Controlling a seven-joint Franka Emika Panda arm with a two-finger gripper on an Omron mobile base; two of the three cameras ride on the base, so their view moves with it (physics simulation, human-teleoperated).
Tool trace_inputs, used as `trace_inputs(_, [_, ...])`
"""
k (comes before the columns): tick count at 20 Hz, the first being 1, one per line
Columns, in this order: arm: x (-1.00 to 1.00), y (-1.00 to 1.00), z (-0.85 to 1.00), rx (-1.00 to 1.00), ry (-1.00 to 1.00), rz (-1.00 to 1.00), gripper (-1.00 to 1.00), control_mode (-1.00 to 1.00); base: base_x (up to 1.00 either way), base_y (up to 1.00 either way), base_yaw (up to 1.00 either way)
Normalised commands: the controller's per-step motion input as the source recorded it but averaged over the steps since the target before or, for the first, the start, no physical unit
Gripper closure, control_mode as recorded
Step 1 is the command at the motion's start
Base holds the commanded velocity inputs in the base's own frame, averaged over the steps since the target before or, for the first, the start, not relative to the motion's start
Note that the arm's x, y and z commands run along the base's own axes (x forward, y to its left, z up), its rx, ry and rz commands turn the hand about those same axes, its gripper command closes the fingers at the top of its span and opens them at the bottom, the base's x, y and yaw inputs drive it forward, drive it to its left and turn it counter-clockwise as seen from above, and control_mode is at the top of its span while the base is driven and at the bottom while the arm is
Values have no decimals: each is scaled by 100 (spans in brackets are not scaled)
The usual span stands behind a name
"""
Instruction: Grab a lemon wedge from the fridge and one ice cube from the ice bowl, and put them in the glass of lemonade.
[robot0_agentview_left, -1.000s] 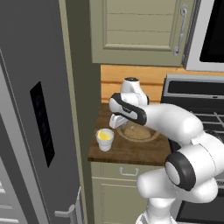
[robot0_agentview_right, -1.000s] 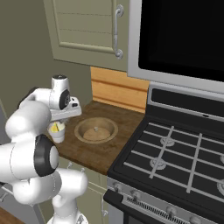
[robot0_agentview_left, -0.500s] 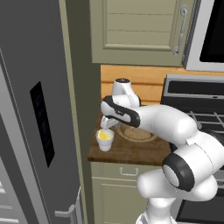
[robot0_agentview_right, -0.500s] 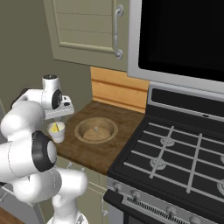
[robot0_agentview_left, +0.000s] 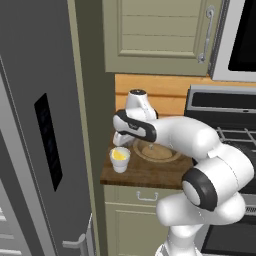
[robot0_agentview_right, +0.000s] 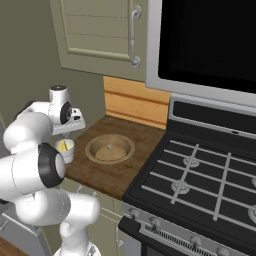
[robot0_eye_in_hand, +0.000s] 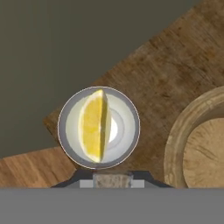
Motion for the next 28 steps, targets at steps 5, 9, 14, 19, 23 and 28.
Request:
trace_inputs(5, [9, 2, 0, 0, -2, 0, 100, -100, 0, 0, 0])
trace_inputs(9, [14, 21, 0, 0, 0, 0, 100, -100, 0, 0, 0])
trace_inputs(14, [20, 7, 0, 0, 0, 0, 100, -100, 0, 0, 0])
trace_inputs(19, [0, 0, -1, 0, 0, 0, 100, -100, 0, 0, 0])
trace_inputs(23, [0, 3, 0, 0, 0, 0, 100, -100, 0, 0, 0])
trace_inputs(28, [0, 3, 0, 0, 0, 0, -100, -100, 0, 0, 0])
